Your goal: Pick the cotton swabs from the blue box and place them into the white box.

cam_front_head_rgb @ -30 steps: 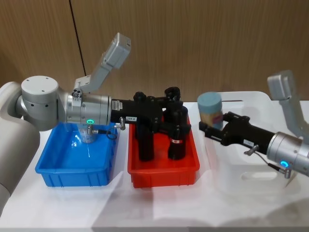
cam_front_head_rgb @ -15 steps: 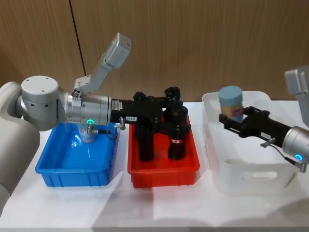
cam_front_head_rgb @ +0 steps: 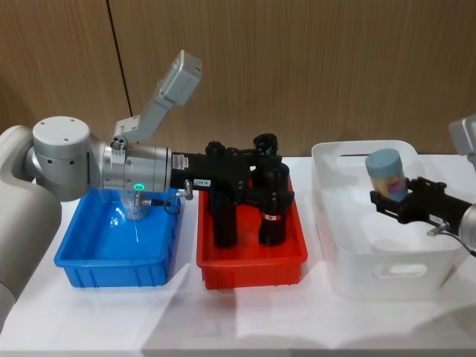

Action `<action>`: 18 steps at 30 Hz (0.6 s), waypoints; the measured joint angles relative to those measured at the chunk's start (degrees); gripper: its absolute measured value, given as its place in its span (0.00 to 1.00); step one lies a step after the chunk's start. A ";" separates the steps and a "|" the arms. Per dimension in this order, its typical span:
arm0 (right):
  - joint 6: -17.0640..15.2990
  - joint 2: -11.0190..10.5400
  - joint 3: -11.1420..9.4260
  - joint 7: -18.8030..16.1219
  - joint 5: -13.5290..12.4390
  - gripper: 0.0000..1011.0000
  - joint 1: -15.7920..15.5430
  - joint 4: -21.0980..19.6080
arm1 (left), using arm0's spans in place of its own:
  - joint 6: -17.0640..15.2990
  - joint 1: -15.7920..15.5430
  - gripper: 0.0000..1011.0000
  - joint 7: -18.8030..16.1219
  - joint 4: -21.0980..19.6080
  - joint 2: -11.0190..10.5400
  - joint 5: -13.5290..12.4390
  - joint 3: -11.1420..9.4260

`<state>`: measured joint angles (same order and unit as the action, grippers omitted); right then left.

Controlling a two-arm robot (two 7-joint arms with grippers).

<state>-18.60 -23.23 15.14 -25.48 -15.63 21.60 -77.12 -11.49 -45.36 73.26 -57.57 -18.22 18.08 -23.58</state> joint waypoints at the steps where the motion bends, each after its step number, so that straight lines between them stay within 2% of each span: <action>1: -0.42 -0.36 -0.08 0.12 0.64 0.67 -0.31 -0.31 | 0.00 0.00 0.99 0.00 0.00 0.00 0.00 0.00; 9: -1.88 -1.95 -0.34 0.06 3.37 0.67 -1.80 -1.98 | 0.00 0.00 0.99 0.00 0.00 0.00 0.00 0.00; 18: -2.45 -3.31 -0.43 -0.59 4.96 0.92 -3.52 -4.41 | 0.00 0.00 0.99 0.00 0.00 0.00 0.00 0.00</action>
<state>-21.05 -26.54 14.70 -26.07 -10.67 18.08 -81.53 -11.49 -45.37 73.26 -57.57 -18.22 18.08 -23.58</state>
